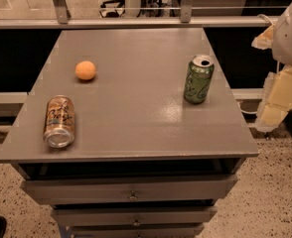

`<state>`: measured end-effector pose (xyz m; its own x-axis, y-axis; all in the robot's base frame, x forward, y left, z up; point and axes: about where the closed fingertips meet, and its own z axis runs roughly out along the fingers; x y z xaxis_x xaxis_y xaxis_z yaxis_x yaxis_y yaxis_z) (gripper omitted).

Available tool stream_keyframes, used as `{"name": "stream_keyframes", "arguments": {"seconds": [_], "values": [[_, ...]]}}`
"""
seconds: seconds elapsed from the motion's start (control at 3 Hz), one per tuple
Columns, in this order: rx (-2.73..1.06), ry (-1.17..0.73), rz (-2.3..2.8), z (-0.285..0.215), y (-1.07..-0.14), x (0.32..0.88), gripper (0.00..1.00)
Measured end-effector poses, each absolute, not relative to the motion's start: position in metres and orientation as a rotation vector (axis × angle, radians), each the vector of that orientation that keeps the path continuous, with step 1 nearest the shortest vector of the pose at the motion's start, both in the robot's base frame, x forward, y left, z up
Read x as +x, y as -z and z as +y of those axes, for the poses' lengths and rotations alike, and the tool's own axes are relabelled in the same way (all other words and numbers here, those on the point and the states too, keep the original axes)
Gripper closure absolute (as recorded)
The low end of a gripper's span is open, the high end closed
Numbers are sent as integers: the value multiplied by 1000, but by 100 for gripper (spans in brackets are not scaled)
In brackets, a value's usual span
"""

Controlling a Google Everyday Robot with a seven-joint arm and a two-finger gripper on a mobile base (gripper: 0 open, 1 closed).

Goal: Move green can near orange

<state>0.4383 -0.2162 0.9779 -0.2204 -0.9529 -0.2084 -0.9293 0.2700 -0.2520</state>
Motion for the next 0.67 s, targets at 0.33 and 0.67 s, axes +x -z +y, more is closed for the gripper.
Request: {"name": "stream_keyframes", "arguments": {"seconds": [0.33,0.67], "values": [[-1721,104,2227,-216,-978,438,0],[-1688,91,2191,-217,-972,456,0]]}}
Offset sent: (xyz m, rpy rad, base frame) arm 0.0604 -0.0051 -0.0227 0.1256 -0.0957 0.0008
